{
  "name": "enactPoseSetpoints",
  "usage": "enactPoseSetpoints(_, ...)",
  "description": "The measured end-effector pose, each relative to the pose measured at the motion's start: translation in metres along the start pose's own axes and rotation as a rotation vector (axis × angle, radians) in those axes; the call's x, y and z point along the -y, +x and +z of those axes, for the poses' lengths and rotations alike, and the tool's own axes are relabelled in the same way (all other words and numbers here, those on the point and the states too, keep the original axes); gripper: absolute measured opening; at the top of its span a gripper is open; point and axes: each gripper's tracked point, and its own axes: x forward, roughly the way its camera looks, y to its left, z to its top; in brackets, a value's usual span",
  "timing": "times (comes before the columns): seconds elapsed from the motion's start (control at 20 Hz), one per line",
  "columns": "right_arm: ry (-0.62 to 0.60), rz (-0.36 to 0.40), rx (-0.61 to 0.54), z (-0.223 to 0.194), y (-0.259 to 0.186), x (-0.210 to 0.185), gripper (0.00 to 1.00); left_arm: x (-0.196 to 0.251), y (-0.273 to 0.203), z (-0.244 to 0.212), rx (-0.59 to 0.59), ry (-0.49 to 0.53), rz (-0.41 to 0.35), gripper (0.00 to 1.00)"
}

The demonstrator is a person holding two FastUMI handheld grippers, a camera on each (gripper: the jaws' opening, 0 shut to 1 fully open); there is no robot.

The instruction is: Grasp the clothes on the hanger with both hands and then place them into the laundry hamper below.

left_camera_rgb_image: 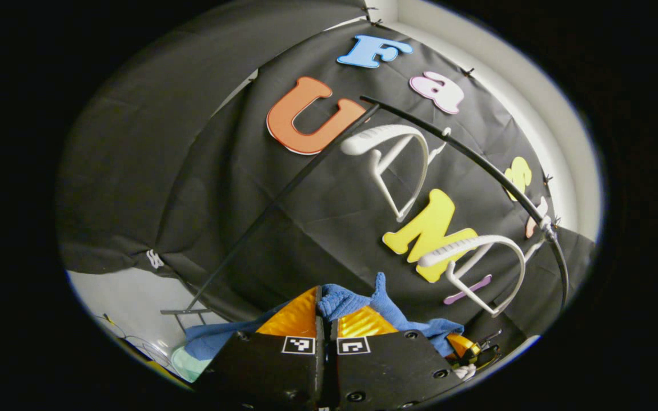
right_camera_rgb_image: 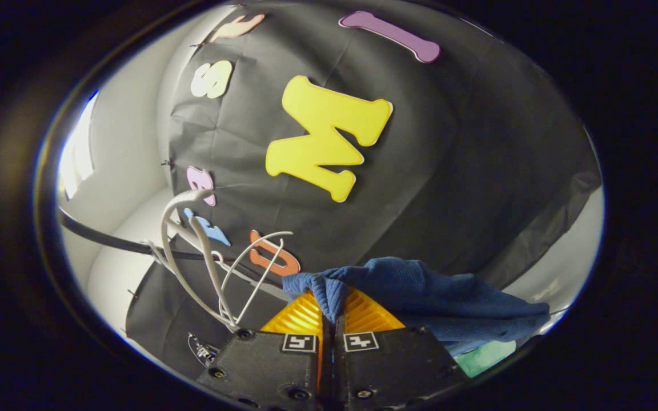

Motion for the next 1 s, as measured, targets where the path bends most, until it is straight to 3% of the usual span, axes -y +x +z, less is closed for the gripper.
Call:
enactPoseSetpoints(0.35,-0.097,0.061,0.001,-0.041,-0.022,-0.084,0.05,0.044,-0.044,0.015,0.011,0.056,-0.101,0.00)
enactPoseSetpoints(0.4,-0.111,0.078,-0.001,-0.051,-0.027,-0.097,0.04,0.055,-0.049,0.015,0.002,0.052,-0.117,0.05)
enactPoseSetpoints(0.45,-0.123,0.096,-0.008,-0.060,-0.031,-0.111,0.04,0.067,-0.055,0.013,-0.008,0.058,-0.145,0.00)
enactPoseSetpoints(0.7,-0.182,0.173,-0.074,-0.121,-0.031,-0.175,0.05,0.112,-0.077,0.001,-0.042,0.087,-0.239,0.00)
enactPoseSetpoints(0.85,-0.219,0.181,-0.126,-0.157,-0.029,-0.192,0.05,0.125,-0.081,-0.024,-0.108,0.122,-0.272,0.00)
enactPoseSetpoints(1.0,-0.247,0.164,-0.167,-0.183,-0.028,-0.187,0.05,0.120,-0.087,-0.045,-0.144,0.197,-0.257,0.05)
